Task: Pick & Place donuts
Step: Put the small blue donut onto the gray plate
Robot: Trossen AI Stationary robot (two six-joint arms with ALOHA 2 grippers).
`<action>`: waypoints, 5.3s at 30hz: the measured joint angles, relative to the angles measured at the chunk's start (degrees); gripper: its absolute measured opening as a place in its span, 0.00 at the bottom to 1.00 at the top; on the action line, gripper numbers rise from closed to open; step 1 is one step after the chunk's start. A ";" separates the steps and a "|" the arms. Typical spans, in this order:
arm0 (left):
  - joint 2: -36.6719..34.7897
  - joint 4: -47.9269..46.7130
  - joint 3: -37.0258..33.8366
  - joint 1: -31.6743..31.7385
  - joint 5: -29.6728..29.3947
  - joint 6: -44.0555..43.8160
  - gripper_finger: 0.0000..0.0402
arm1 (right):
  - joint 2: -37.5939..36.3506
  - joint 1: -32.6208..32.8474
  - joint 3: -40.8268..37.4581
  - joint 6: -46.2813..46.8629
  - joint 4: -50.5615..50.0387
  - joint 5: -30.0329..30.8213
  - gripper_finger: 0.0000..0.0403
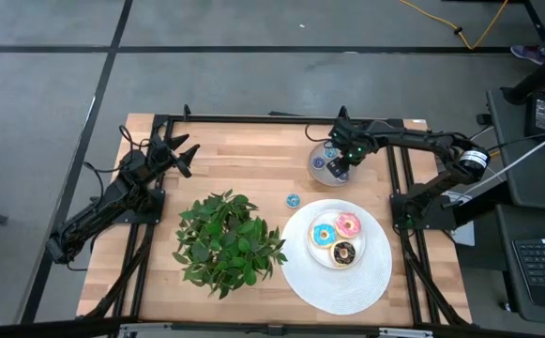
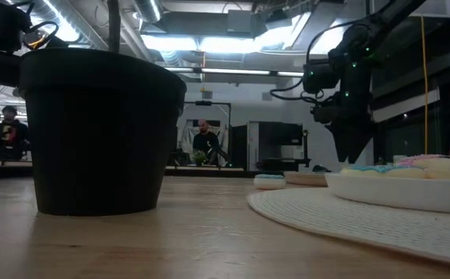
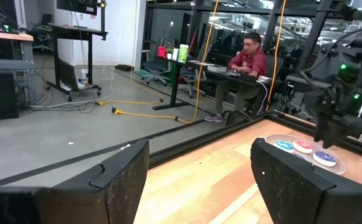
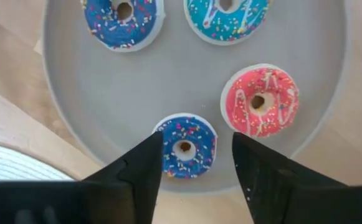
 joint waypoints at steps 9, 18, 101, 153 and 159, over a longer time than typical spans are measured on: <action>-0.01 0.00 -0.01 -0.01 0.02 0.01 0.67 | 0.00 1.25 7.02 0.10 -6.22 0.04 0.60; 0.00 0.00 -0.01 0.00 0.02 0.01 0.67 | 0.00 7.16 14.81 -8.66 -8.34 -0.16 0.61; 0.15 -0.31 -0.01 -0.01 -0.01 0.01 0.67 | 30.89 29.00 30.78 17.11 -2.24 0.30 0.61; 0.15 -0.02 -0.01 0.00 0.00 0.00 0.67 | 32.32 29.52 34.28 13.44 -9.58 3.87 0.61; 0.15 0.00 -0.01 -0.02 -0.01 0.01 0.67 | 29.95 29.29 34.32 13.46 -9.20 6.44 0.61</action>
